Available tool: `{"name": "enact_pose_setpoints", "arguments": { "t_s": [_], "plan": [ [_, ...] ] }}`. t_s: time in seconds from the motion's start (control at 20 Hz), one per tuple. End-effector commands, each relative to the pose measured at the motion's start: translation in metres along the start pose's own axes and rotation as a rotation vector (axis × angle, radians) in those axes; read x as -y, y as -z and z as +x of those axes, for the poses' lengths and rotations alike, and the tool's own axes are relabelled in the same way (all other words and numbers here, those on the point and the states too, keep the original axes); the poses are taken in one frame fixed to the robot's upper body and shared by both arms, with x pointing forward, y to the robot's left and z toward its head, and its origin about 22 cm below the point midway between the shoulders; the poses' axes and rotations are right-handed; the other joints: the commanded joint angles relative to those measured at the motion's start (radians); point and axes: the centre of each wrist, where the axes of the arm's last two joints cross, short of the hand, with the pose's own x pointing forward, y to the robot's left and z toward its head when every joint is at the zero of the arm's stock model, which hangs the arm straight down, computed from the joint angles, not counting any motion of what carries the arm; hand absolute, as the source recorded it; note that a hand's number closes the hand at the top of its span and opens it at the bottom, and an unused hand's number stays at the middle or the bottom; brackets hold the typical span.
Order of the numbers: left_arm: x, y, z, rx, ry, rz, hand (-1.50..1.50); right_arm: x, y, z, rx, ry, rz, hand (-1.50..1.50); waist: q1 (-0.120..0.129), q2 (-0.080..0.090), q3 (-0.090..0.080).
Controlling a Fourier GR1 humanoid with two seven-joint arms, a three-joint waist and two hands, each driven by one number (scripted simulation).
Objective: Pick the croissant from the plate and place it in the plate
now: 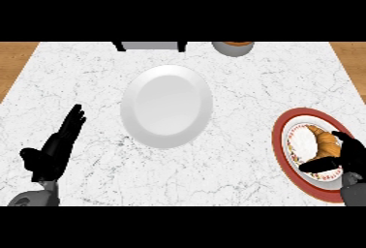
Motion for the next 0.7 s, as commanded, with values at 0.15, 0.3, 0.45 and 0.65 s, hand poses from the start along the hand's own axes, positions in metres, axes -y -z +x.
{"name": "enact_pose_setpoints", "arguments": {
  "t_s": [0.15,0.3,0.45,0.65],
  "plan": [
    [-0.004,-0.01,0.0,-0.003,0.001,-0.018,0.0,-0.023,0.007,0.005,0.076,-0.014,0.046,1.5,0.007,0.005,0.008],
    [-0.004,0.002,0.024,0.004,0.009,0.0,0.0,-0.014,0.016,-0.013,0.11,0.009,0.025,1.5,0.005,0.005,0.009],
    [-0.003,0.005,0.005,0.006,0.011,0.002,0.0,-0.033,-0.029,0.011,0.213,-0.047,0.058,1.5,-0.006,0.003,0.007],
    [0.001,-0.009,0.005,-0.019,0.01,-0.006,0.0,-0.091,-0.102,0.003,0.38,-0.066,0.136,1.5,-0.009,-0.005,0.007]
  ]
}}
